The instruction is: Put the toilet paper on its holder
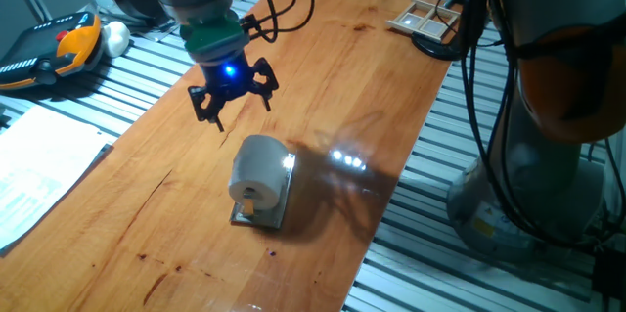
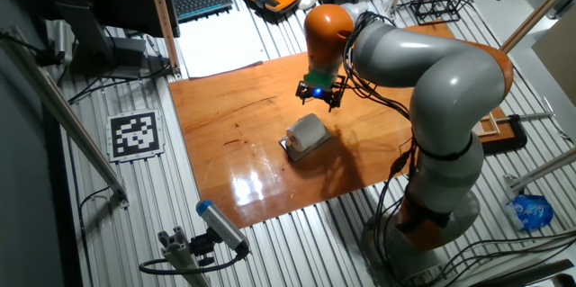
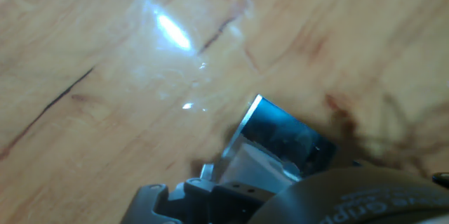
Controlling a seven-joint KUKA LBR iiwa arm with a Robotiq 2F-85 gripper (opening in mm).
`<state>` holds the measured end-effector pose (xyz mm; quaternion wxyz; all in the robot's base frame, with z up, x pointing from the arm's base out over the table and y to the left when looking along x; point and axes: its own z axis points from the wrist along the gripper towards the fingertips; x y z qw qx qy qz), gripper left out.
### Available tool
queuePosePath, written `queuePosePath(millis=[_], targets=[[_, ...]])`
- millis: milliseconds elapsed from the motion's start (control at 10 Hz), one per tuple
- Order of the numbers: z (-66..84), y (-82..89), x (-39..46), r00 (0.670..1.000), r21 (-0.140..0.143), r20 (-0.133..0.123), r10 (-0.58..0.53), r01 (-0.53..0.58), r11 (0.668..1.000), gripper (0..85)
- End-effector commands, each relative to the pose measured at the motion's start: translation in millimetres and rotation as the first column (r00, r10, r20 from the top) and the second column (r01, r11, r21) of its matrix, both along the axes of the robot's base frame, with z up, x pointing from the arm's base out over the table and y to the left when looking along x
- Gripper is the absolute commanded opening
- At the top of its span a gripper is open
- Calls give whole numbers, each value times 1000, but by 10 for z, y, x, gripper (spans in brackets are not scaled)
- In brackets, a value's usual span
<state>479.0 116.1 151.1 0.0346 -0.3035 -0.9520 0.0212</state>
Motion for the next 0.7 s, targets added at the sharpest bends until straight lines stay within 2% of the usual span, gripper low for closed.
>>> queuePosePath(millis=[0,100,200,300,500,600], targets=[[-16,-11,21,767,14,9,642,-642,766,850],[-25,-17,29,758,19,16,653,-653,757,850],[-4,-34,27,747,5,23,665,-665,747,850],[19,-80,27,732,5,24,681,-681,732,850],[4,-126,25,704,16,26,710,-710,704,850],[2,-131,28,695,8,34,718,-718,696,850]])
